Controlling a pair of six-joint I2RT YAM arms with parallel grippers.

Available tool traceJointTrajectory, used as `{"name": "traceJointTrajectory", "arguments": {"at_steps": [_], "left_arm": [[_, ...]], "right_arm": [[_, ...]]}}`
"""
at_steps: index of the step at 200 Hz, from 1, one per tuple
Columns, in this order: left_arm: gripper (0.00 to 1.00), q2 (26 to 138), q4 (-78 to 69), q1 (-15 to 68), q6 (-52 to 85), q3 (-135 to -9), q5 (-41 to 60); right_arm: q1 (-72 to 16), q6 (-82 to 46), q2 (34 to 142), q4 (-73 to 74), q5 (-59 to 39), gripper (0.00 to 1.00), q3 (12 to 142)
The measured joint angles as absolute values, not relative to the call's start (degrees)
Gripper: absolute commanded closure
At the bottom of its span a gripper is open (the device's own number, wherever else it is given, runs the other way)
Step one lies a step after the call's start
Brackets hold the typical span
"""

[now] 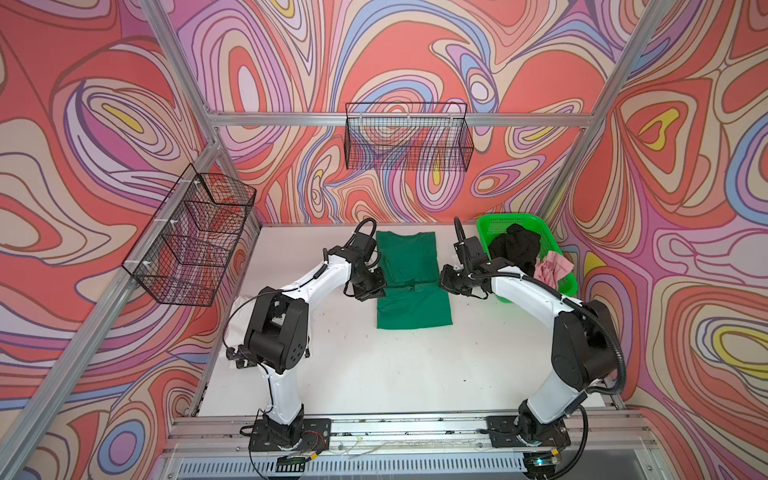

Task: Fold and stack the t-shirts
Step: 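Lift the near end and fold it toward the far end with both grippers, then lower the folded end onto the strip and release with both grippers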

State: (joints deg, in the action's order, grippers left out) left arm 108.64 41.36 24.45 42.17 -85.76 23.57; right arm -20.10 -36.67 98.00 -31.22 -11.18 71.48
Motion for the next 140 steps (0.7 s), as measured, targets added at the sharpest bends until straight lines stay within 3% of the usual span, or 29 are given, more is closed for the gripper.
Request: {"name": "traceJointTrajectory", "arguments": {"at_steps": [140], "left_arm": [[1.0,116.7,44.9,22.9,41.6,-93.5,23.8]], "right_arm": [[-17.6,-36.5,108.0,-28.8,-13.6,1.0,76.3]]}}
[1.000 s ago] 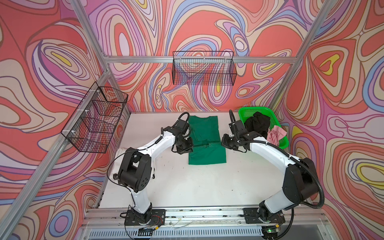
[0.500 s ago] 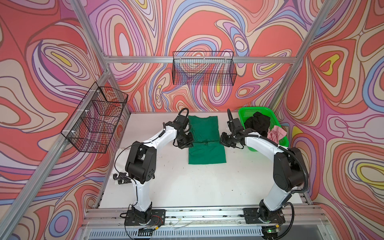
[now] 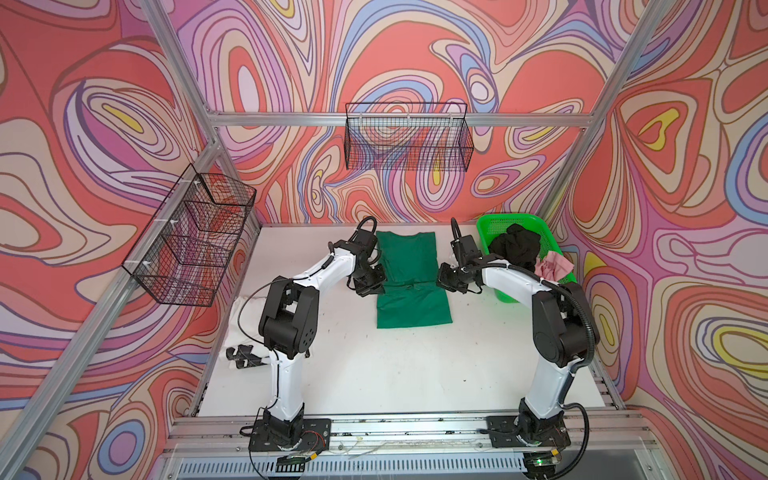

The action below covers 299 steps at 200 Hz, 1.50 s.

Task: Fold and stack the t-shirts
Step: 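Lower the folded end onto the strip and release with both grippers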

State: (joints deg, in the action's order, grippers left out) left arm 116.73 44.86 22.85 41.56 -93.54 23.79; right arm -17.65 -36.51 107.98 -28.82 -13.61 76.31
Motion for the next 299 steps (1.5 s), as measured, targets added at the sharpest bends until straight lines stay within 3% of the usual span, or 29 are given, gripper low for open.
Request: {"name": "traceJointTrajectory", "arguments": {"at_steps": [23,44,91,159,205,229,254,279,299], "left_arm": [[1.0,117.6,45.0,22.8,41.6,-94.8,23.9],[0.94,118.5,45.1,22.8,41.6,-94.8,24.0],[0.72,120.5,46.1,22.5,41.5,-95.9,24.0],[0.61,120.7,47.8,21.4,41.6,-100.3,24.0],[0.57,120.7,49.1,20.6,41.6,-103.7,24.2],[0.46,120.0,49.2,20.3,41.6,-105.0,24.5],[0.3,116.0,47.9,20.1,41.6,-101.1,25.6],[0.18,108.4,46.2,20.1,41.6,-91.3,27.4],[0.14,102.3,43.6,20.1,42.0,-82.0,29.3]], "right_arm": [[-17.4,-36.4,109.3,-28.7,-13.9,1.0,77.6],[-17.1,-36.3,110.3,-28.7,-14.2,1.0,78.2],[-16.5,-36.3,112.6,-28.8,-14.7,1.0,79.8],[-16.4,-36.1,113.1,-30.2,-14.8,0.57,83.7],[-16.1,-35.1,113.1,-32.1,-13.9,0.45,86.6],[-16.0,-34.4,112.0,-33.0,-13.5,0.37,87.6],[-16.0,-33.8,107.2,-31.9,-14.4,0.15,84.3],[-16.1,-32.5,98.3,-30.4,-15.0,0.12,75.0],[-16.1,-31.8,92.4,-29.9,-15.0,0.14,66.8]]}}
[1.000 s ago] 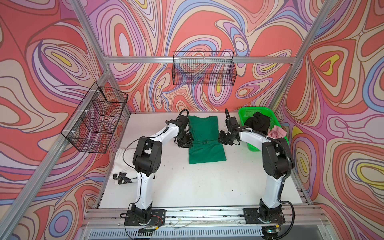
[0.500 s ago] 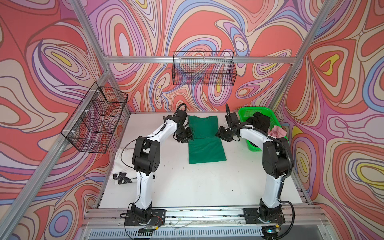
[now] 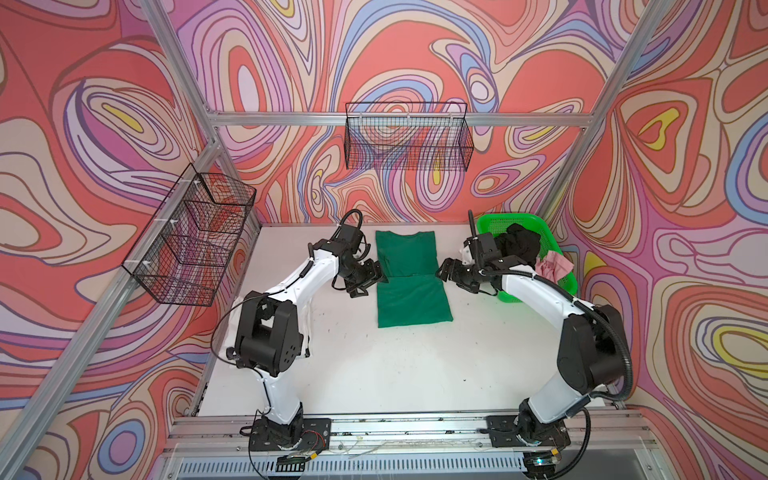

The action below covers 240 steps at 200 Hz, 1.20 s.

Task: Fold and stack the t-shirts
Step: 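Lower the folded end onto the strip and release with both grippers, then grasp the near folded edge of the green bundle with both grippers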

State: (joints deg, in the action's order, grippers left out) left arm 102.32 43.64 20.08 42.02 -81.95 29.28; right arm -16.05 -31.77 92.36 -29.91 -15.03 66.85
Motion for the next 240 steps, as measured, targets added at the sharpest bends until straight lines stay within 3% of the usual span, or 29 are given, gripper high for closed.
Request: {"name": "traceJointTrajectory", "arguments": {"at_steps": [20,47,131,240], "left_arm": [[0.06,98.5,41.1,20.1,42.6,-73.1,31.4],[0.05,97.3,38.7,20.6,43.8,-64.8,34.1],[0.27,102.7,33.1,22.3,45.6,-65.0,36.2],[0.3,107.2,32.8,25.2,47.5,-66.5,33.1]], "right_arm": [[-16.1,-31.6,88.6,-29.9,-15.0,0.21,58.4],[-16.2,-32.1,86.7,-30.6,-14.8,0.27,50.0],[-16.2,-33.9,88.4,-23.8,-15.8,0.35,46.6],[-16.2,-35.7,93.0,-15.7,-17.6,0.49,46.6]]}}
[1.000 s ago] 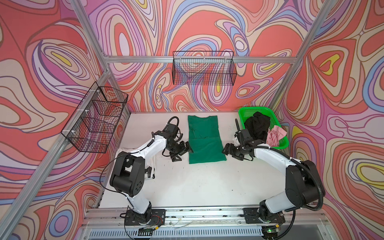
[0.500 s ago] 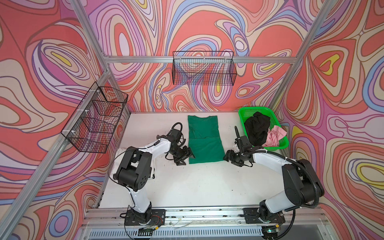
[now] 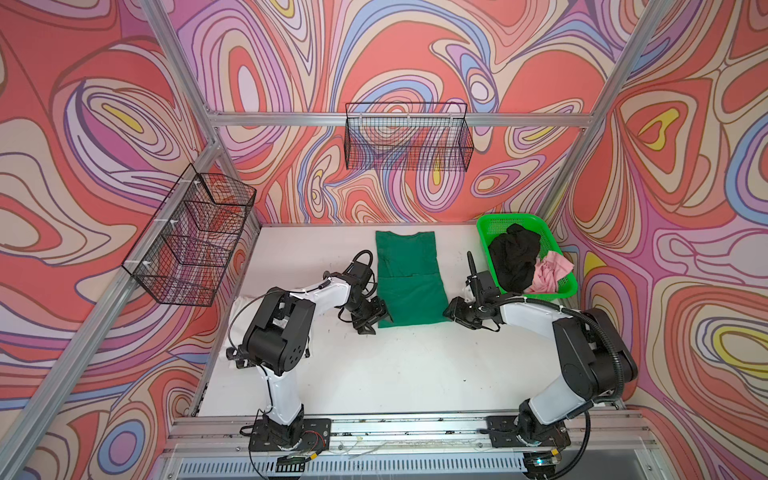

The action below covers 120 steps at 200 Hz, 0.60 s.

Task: Fold and stack the t-shirts
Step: 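Grasp the near folded edge of the green bundle with both grippers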

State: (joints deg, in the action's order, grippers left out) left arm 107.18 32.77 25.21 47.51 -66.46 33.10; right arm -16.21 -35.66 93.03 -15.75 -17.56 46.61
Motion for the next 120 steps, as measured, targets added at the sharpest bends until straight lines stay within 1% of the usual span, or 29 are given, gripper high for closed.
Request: {"name": "traceJointTrajectory", "arguments": {"at_steps": [13,26,55,70,79,90,112,120], "left_arm": [[0.33,107.5,32.7,25.6,47.8,-66.9,32.7],[0.38,107.7,32.7,25.8,48.1,-67.1,32.1],[0.43,108.2,32.7,25.9,48.7,-67.4,31.9],[0.52,108.5,32.5,26.0,49.1,-67.4,31.9],[0.55,108.6,32.4,26.0,49.2,-67.4,31.8],[0.62,108.8,32.3,26.0,49.5,-67.5,31.6],[0.68,109.3,32.3,26.3,49.6,-67.7,31.3],[0.72,109.4,32.3,26.4,49.6,-67.8,31.2]], "right_arm": [[-16.2,-35.7,93.3,-15.1,-17.7,0.5,46.6],[-16.2,-35.8,93.5,-14.5,-17.9,0.5,46.6],[-16.2,-36.1,93.7,-14.1,-18.0,0.52,46.6],[-16.2,-36.1,93.7,-14.1,-18.0,0.52,46.5],[-16.2,-36.1,93.7,-14.2,-17.8,0.52,46.5],[-16.2,-36.2,93.7,-14.1,-17.8,0.51,46.5],[-16.2,-36.5,93.7,-13.7,-17.9,0.52,46.3],[-16.2,-36.6,93.7,-13.4,-18.0,0.53,46.1]]}}
